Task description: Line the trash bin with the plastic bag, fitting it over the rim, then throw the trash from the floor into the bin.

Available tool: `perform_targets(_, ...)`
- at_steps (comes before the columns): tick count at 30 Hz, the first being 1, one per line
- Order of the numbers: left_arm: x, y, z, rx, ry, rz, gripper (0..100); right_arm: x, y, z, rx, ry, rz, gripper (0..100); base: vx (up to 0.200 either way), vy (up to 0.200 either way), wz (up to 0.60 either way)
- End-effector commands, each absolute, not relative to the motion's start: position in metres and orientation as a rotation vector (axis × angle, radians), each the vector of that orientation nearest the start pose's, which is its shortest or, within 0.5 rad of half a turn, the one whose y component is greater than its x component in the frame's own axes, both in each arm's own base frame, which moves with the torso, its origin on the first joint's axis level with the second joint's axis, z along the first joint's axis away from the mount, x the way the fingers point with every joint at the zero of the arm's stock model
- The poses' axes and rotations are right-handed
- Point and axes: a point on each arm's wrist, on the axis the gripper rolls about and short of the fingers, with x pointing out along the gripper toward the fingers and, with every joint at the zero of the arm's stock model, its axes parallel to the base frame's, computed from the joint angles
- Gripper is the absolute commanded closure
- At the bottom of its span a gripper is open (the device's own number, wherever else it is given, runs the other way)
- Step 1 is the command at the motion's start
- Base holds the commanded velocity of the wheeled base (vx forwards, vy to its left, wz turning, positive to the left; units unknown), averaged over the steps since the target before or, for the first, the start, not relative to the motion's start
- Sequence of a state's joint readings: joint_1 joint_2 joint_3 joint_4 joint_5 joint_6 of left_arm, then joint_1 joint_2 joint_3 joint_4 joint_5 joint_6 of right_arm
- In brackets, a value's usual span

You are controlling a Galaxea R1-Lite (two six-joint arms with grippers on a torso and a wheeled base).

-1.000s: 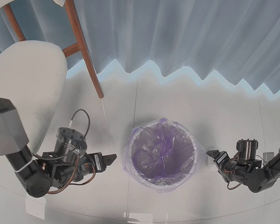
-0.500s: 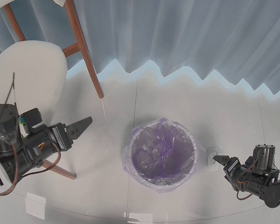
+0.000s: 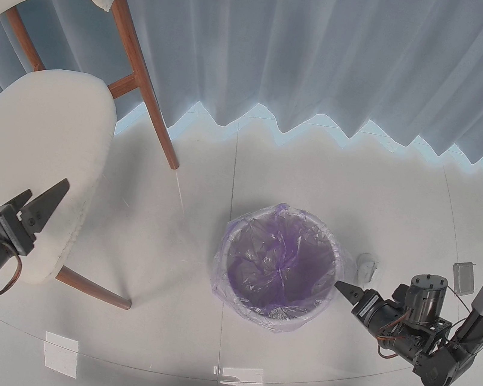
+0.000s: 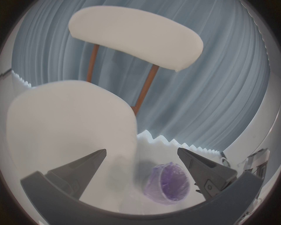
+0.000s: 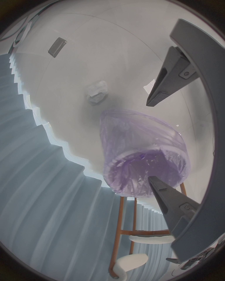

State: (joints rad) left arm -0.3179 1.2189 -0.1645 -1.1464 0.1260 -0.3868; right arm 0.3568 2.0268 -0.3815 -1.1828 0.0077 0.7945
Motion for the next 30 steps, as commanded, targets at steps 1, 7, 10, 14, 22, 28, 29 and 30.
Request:
perform_targets(1, 0.113, -0.023, 0.170, -0.348, -0.112, -0.121, 0, 0.259, 0.118, 0.029, 0.647, 0.635, 0.192, 0, 0.000, 0.000, 0.00)
perform_targets(7, 0.101, -0.016, 0.163, -0.322, -0.121, -0.087, 0, 0.270, 0.136, 0.067, 0.782, 0.722, 0.153, 0, 0.000, 0.000, 0.00)
perform_targets(10, 0.099, -0.015, 0.165, -0.323, -0.139, -0.077, 0, 0.261, 0.152, 0.084, 0.837, 0.866, 0.118, 0, 0.000, 0.000, 0.00)
perform_targets(14, 0.099, -0.014, 0.165, -0.322, -0.144, -0.075, 0, 0.274, 0.163, 0.095, 0.895, 0.893, 0.080, 0, 0.000, 0.000, 0.00)
perform_targets(22, 0.099, -0.014, 0.171, -0.325, -0.179, -0.095, 0, 0.296, 0.175, 0.061, 0.855, 0.904, -0.028, 0, 0.000, 0.000, 0.00)
perform_targets(28, 0.099, -0.015, 0.171, -0.321, -0.177, -0.117, 0, 0.299, 0.178, 0.040, 0.826, 0.939, -0.069, 0, 0.000, 0.000, 0.00)
perform_targets(29, 0.101, -0.015, 0.173, -0.322, -0.185, -0.119, 0, 0.299, 0.179, 0.035, 0.820, 0.947, -0.078, 0, 0.000, 0.000, 0.00)
perform_targets(30, 0.102, -0.015, 0.175, -0.323, -0.191, -0.119, 0, 0.299, 0.180, 0.033, 0.818, 0.951, -0.083, 0, 0.000, 0.000, 0.00)
